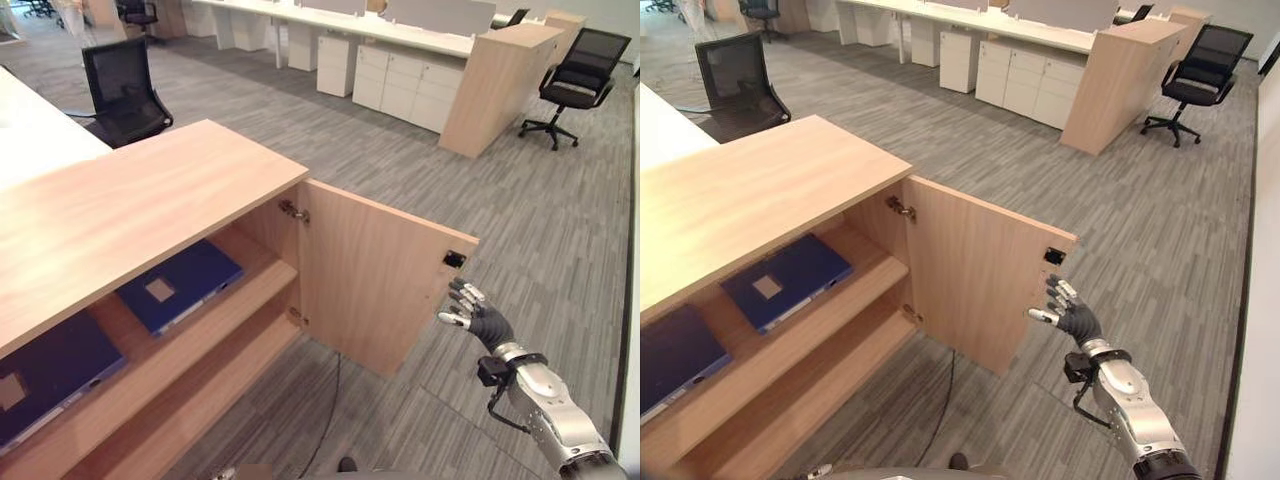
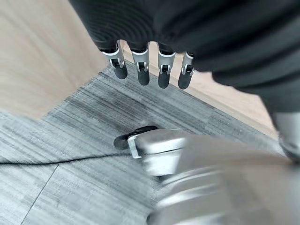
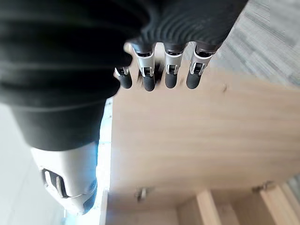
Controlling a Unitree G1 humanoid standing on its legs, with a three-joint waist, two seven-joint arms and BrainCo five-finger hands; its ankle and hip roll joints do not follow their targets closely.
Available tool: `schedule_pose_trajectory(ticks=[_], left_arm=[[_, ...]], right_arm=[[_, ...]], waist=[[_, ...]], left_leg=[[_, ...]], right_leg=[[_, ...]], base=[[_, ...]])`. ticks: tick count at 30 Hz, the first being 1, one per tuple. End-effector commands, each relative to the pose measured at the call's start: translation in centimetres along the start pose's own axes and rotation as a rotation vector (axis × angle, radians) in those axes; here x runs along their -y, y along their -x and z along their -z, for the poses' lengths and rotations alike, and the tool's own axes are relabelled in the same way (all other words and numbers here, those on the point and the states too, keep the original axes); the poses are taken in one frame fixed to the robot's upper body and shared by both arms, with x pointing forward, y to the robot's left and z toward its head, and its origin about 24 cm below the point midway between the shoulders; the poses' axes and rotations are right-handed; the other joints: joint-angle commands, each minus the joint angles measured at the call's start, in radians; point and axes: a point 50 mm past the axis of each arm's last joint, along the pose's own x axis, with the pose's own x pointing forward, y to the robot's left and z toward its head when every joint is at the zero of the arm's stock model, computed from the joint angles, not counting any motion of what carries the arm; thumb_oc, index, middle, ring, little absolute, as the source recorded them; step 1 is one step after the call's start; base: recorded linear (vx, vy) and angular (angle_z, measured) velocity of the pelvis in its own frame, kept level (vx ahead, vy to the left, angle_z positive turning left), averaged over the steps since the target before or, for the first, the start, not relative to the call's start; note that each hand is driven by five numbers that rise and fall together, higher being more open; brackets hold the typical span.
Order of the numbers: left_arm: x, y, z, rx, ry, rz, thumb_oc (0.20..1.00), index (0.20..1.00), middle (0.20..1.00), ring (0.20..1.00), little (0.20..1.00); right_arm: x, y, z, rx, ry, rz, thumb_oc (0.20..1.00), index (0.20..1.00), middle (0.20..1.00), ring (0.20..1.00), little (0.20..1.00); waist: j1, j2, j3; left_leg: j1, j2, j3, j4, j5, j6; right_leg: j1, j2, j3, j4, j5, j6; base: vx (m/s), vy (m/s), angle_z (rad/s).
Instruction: Put the empty folder in the office cabinet
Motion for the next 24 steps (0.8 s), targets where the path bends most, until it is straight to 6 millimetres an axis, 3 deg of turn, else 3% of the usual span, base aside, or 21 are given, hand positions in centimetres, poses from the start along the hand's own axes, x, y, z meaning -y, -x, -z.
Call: schedule_pose_trajectory(ticks=[1, 2, 3, 5, 8, 10, 11, 12, 14, 16, 21, 24], left_arm=[[-0.2, 0.0, 0.3, -0.010, -0.042, -0.010, 1.000, 1.000, 1.000, 1.000, 1.000], [-0.3, 0.0, 0.2, -0.004, -0.043, -0.015, 1.000, 1.000, 1.000, 1.000, 1.000], [-0.1, 0.0, 0.5, -0.010, -0.056, -0.012, 1.000, 1.000, 1.000, 1.000, 1.000], [0.2, 0.1, 1.1, -0.027, -0.059, -0.010, 1.000, 1.000, 1.000, 1.000, 1.000], [0.2, 0.1, 1.4, -0.034, -0.063, -0.011, 1.000, 1.000, 1.000, 1.000, 1.000], [-0.4, 0.0, 0.9, -0.018, -0.032, -0.029, 1.000, 1.000, 1.000, 1.000, 1.000], [-0.4, 0.0, 0.8, -0.017, -0.032, -0.029, 1.000, 1.000, 1.000, 1.000, 1.000], [-1.1, 0.0, 0.2, -0.001, -0.019, -0.050, 1.000, 1.000, 1.000, 1.000, 1.000], [-1.6, 0.0, -0.5, 0.017, -0.019, -0.065, 1.000, 1.000, 1.000, 1.000, 1.000], [-1.9, 0.0, -0.8, 0.026, -0.011, -0.070, 1.000, 1.000, 1.000, 1.000, 1.000], [-1.8, 0.0, -0.4, 0.019, -0.025, -0.062, 1.000, 1.000, 1.000, 1.000, 1.000], [-1.0, 0.1, 1.7, -0.040, -0.003, -0.042, 1.000, 1.000, 1.000, 1.000, 1.000]], right_arm=[[0.2, -0.7, -2.6, 0.151, 0.014, 0.036, 1.000, 1.000, 1.000, 1.000, 1.000], [0.9, -0.9, -2.6, 0.154, 0.014, 0.091, 1.000, 1.000, 1.000, 1.000, 1.000], [1.1, -1.1, -2.4, 0.146, 0.019, 0.117, 1.000, 1.000, 1.000, 1.000, 1.000], [1.6, -1.0, -2.1, 0.135, 0.034, 0.155, 1.000, 1.000, 1.000, 1.000, 1.000], [1.9, -1.0, -1.6, 0.104, 0.066, 0.176, 1.000, 1.000, 1.000, 1.000, 1.000], [1.5, -1.7, -1.6, 0.092, 0.096, 0.170, 1.000, 1.000, 1.000, 1.000, 1.000], [1.4, -1.7, -1.6, 0.092, 0.096, 0.170, 1.000, 1.000, 1.000, 1.000, 1.000], [1.2, -2.3, -2.1, 0.096, 0.117, 0.166, 1.000, 1.000, 1.000, 1.000, 1.000], [0.8, -2.7, -2.6, 0.113, 0.123, 0.163, 1.000, 1.000, 1.000, 1.000, 1.000], [0.8, -3.1, -2.9, 0.118, 0.114, 0.173, 1.000, 1.000, 1.000, 1.000, 1.000], [2.4, -2.0, -2.0, 0.094, 0.099, 0.255, 1.000, 1.000, 1.000, 1.000, 1.000], [3.2, -1.5, -1.5, 0.073, 0.094, 0.288, 1.000, 1.000, 1.000, 1.000, 1.000]], waist=[[0.031, 0.011, 0.007], [0.042, 0.030, 0.008], [0.047, 0.036, 0.001], [0.047, 0.048, -0.017], [0.043, 0.057, -0.043], [0.054, 0.074, -0.056], [0.057, 0.073, -0.056], [0.052, 0.081, -0.031], [0.050, 0.086, 0.002], [0.051, 0.091, 0.006], [0.023, 0.061, -0.011], [0.033, 0.056, -0.057]], left_leg=[[-0.017, -0.047, 0.071, -0.168, -0.007, 0.088], [-0.035, -0.065, 0.084, -0.257, 0.034, 0.081], [0.011, -0.061, 0.088, -0.341, 0.039, 0.080], [0.076, -0.081, 0.057, -0.408, 0.029, 0.096], [0.135, -0.079, 0.064, -0.470, 0.023, 0.111], [0.204, -0.071, 0.107, -0.510, -0.001, 0.142], [0.204, -0.072, 0.111, -0.510, -0.001, 0.143], [0.242, -0.067, 0.134, -0.508, -0.020, 0.164], [0.259, -0.064, 0.158, -0.495, -0.037, 0.179], [0.272, -0.056, 0.160, -0.498, -0.049, 0.176], [0.294, -0.085, 0.117, -0.535, -0.045, 0.166], [0.318, -0.082, 0.122, -0.579, -0.038, 0.158]], right_leg=[[0.100, 0.048, -0.011, -0.036, -0.080, 0.099], [0.098, 0.064, -0.008, -0.042, -0.083, 0.104], [0.107, 0.069, 0.003, -0.047, -0.090, 0.109], [0.117, 0.065, 0.001, -0.040, -0.107, 0.121], [0.119, 0.041, -0.005, -0.002, -0.130, 0.136], [0.049, -0.010, -0.012, 0.197, -0.150, 0.169], [0.044, -0.011, -0.008, 0.204, -0.154, 0.170], [-0.028, -0.040, -0.007, 0.361, -0.114, 0.206], [-0.104, -0.082, -0.030, 0.480, -0.067, 0.213], [-0.135, -0.123, -0.065, 0.422, -0.064, 0.195], [-0.093, -0.048, 0.028, 0.109, -0.020, 0.202], [-0.038, -0.048, -0.002, 0.014, 0.010, 0.205]], base=[[0.11, 0.145, -0.26], [0.14, 0.172, -0.47], [0.19, 0.189, -0.62], [0.17, 0.140, -0.57], [0.21, 0.203, -0.03], [0.17, 0.224, -0.43], [0.08, 0.170, -0.68], [0.02, 0.159, -0.47], [-0.01, 0.136, -0.43], [0.04, 0.003, -0.32], [0.10, -0.062, 0.20], [0.17, -0.082, 0.43]])
